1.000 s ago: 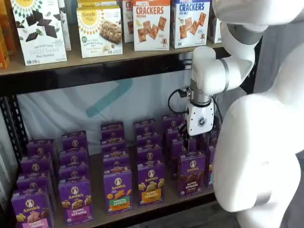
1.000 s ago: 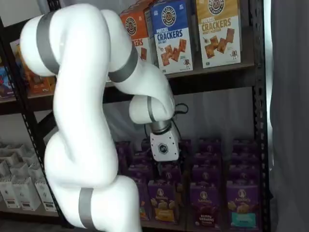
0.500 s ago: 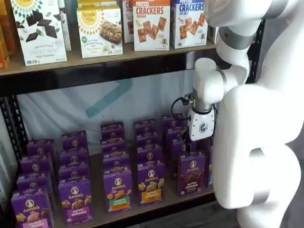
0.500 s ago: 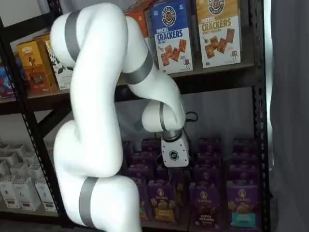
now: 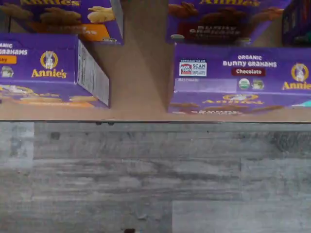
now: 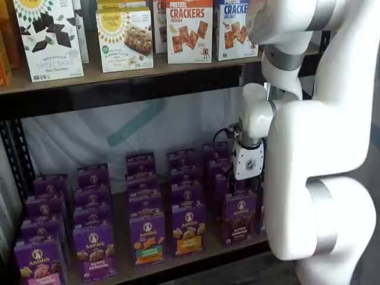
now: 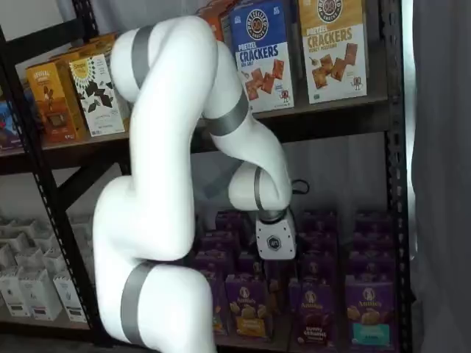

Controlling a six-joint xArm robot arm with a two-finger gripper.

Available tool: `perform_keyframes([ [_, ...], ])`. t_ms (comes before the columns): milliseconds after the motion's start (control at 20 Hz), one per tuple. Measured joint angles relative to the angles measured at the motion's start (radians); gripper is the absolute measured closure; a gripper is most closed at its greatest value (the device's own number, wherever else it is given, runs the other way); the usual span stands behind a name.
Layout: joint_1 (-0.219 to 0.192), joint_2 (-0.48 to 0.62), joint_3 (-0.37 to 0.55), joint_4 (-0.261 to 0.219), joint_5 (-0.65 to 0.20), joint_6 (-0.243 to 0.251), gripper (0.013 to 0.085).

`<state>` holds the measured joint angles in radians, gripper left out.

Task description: Pick up the purple box with a brown patch in the center, on the bottom shelf, the fifth box from the left

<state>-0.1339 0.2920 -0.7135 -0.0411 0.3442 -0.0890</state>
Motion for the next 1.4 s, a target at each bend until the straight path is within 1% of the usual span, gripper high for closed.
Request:
perform_keyframes([
  [500,-0.006,0.182,-0.146,-0.024,-0.047,0.016,0.0130],
  [600,-0.011,0.215,-0.178,-0.037,-0.051,0.024,0.0130],
  [800,-0.025,0.283,-0.250,-0.081,-0.059,0.053,0.0130],
  [1000,-0.038,0.338,-0.320,-0.117,-0.049,0.073,0.0130],
  [1400,-0.056,0.441,-0.463,-0.125,-0.010,0.062,0.0130],
])
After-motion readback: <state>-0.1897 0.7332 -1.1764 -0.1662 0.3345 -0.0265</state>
